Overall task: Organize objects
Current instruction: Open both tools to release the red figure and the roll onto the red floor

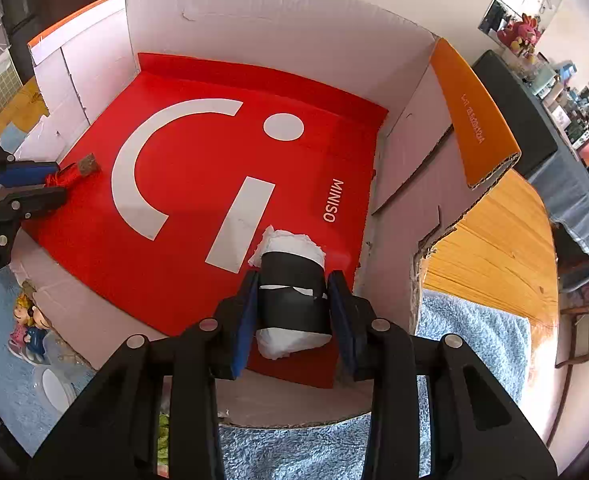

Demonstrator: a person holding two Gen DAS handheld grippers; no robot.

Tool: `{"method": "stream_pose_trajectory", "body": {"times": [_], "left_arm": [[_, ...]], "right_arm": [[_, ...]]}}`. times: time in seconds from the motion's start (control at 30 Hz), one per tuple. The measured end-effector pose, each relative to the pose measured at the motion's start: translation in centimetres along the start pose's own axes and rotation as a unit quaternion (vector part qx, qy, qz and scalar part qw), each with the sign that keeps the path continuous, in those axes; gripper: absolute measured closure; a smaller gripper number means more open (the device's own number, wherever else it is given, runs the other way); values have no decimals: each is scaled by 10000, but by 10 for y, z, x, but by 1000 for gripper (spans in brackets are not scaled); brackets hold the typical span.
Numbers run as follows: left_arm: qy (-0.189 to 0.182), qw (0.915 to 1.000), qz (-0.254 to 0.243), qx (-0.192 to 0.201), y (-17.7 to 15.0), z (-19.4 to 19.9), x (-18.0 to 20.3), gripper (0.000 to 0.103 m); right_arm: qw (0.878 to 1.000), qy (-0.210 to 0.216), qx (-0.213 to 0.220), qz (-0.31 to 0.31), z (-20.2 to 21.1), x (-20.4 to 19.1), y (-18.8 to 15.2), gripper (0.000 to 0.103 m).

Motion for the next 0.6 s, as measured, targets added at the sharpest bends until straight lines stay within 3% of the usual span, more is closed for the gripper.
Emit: {"method": "stream_pose_trajectory", "body": {"times": [0.17,0.33,0.6], "left_arm": [[-45,10000,37,39,0,3,-1,80],[-66,9998,-17,168,2,9,3,53],[-144,9989,259,352,6,21,-2,44]], "right_arm": [[9998,154,90,-26,3,-5,2,53],[9994,71,332,-70,14,-6,5,32],[9988,53,476,-98,22,0,15,32]]}}
Point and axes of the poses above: each gripper's, at about its wrist camera, not at the fingertips, and z roughly against the way its jaws point, x to its right, y to its top, the point moved 8 cm from there along -z, roughly the way its jaws point, and after that the axes turned 1 degree about -y, right-handed, at the moved point
